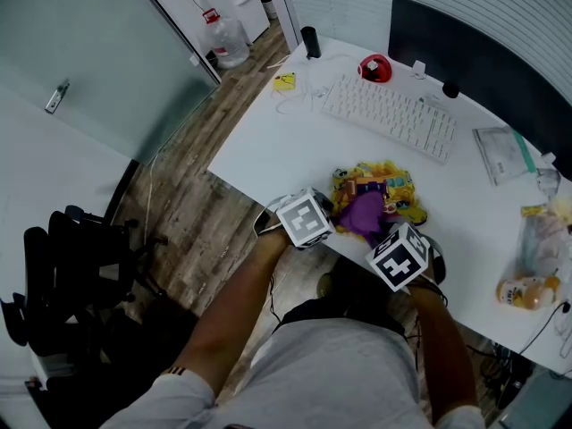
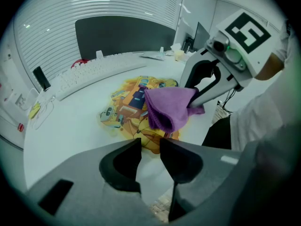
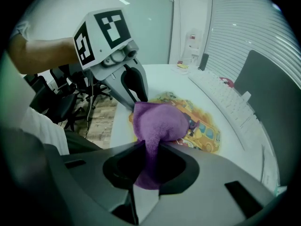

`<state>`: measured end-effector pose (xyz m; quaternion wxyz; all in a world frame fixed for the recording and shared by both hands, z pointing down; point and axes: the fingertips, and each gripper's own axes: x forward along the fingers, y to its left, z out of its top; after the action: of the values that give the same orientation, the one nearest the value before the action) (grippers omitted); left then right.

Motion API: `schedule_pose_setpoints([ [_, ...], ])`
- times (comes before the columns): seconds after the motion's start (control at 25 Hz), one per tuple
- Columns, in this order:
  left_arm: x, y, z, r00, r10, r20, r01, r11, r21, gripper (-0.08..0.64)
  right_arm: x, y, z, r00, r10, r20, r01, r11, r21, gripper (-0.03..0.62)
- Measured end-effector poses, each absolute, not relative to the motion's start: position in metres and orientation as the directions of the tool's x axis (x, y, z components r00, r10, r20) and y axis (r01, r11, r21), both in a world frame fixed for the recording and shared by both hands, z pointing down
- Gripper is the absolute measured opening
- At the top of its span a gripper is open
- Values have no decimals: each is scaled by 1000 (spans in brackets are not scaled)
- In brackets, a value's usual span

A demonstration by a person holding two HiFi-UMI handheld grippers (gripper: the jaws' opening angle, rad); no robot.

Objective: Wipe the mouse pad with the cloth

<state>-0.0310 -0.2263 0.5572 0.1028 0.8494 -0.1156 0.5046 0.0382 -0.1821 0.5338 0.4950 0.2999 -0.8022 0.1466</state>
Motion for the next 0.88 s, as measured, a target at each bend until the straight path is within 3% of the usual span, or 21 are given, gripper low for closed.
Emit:
schedule_pose_setpoints([
  [0.88,-31,-219,560,453,-61,889,-320,-942,99,133,166,-185,532,-217,-404,889,-799,597,76,71],
])
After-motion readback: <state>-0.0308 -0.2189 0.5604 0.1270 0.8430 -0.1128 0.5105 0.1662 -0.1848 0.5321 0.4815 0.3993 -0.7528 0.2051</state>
